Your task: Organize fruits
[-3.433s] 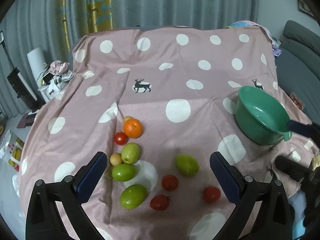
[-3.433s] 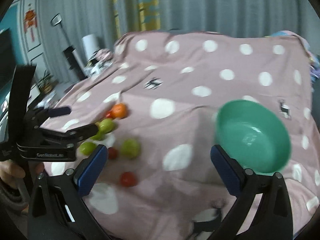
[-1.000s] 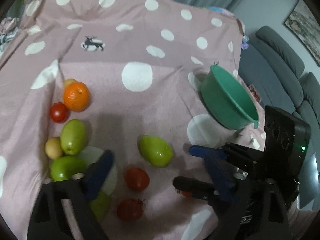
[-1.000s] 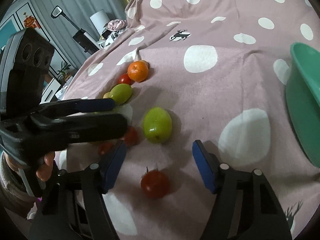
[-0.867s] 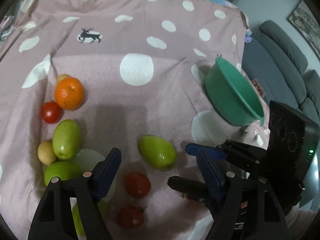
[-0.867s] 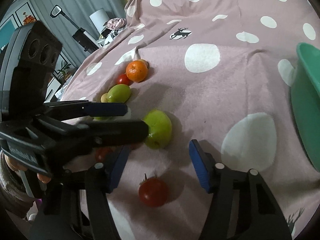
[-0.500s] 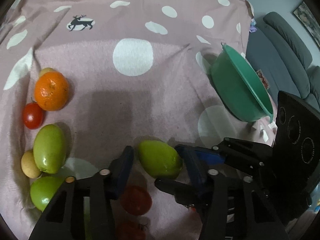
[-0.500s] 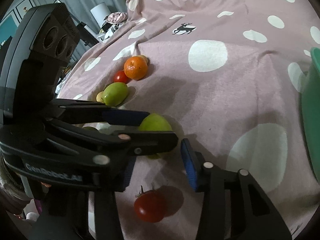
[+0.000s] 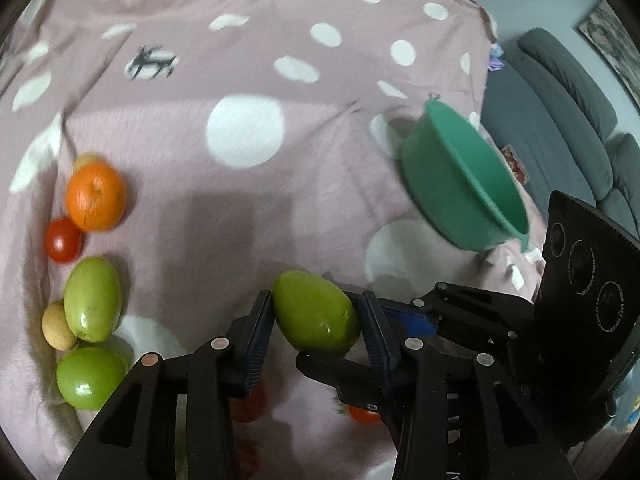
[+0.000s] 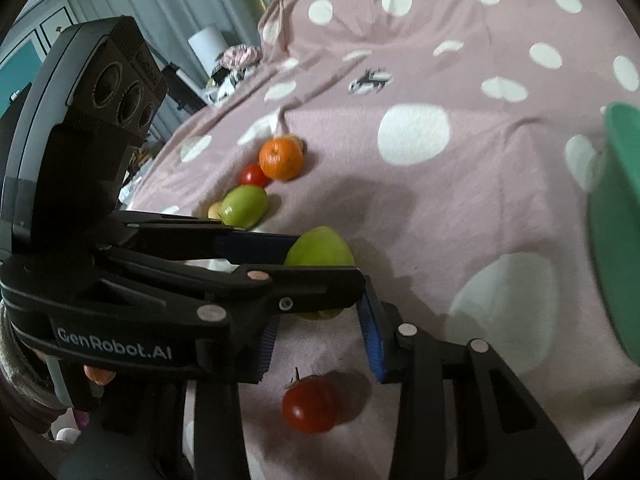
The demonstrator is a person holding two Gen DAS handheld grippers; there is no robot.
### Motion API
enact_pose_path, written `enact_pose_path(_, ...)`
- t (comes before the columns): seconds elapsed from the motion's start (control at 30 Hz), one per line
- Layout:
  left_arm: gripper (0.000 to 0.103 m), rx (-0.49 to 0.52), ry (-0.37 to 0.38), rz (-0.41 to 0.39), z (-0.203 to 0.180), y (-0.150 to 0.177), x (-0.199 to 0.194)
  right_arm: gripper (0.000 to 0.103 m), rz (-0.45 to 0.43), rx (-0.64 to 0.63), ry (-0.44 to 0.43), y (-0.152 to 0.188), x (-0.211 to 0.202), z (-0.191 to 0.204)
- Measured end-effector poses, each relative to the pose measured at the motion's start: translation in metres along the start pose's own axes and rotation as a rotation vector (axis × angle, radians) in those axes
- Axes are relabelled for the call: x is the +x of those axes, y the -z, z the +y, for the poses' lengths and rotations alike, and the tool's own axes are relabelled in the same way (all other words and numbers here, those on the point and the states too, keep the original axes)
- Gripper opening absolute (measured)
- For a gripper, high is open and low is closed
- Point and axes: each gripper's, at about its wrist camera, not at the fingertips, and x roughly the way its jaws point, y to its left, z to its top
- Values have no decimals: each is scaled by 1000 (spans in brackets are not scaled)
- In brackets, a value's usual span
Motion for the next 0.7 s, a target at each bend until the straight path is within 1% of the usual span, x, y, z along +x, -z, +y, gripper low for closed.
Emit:
enact_pose_path(0.17,44,63,15,-36,-33,-15,-6,37,-86,-3,46,-2,-36,-8)
enact_pose_path(0.27,44,119,15,-57,-57,-25,-6,37,-138,7,79,-1,-58,-18)
enact_pose_path(0.37,44,163,33,-70,-78,-37,-2,37,-185,22,115,-1,-79,-32)
enact_pose_path(0.57,43,257,81,-87,-124,-61,14,37,-272,69,201,-1,-119,-64)
enact_pose_path(0.7,43,306,114,-81,-151,-74,30,37,-298,104,258,0,-135,-84)
